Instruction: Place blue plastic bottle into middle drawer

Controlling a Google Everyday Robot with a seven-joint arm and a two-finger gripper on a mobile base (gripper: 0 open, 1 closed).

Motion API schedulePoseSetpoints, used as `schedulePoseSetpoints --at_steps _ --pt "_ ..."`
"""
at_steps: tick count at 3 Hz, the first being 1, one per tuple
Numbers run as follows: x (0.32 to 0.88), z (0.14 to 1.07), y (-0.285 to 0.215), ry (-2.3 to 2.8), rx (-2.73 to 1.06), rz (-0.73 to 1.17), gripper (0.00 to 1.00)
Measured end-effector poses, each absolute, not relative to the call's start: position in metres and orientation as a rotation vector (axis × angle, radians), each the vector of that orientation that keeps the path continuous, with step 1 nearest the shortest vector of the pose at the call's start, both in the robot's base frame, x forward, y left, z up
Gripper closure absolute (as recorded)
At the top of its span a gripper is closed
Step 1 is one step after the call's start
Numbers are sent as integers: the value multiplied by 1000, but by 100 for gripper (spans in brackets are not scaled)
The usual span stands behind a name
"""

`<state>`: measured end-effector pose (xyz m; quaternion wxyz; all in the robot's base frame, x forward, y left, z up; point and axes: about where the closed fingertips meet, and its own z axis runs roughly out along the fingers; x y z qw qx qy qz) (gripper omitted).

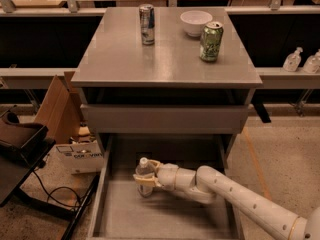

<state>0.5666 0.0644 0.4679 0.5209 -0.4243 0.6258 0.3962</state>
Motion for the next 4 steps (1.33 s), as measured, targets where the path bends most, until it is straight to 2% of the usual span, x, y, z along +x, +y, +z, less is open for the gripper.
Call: schedulePoseSetpoints --at_steps 1,2,4 --pt "568 458 65 1502 -1014 960 100" --pt "568 463 65 1502 -1014 960 82" --pt "568 464 65 1502 -1014 960 36"
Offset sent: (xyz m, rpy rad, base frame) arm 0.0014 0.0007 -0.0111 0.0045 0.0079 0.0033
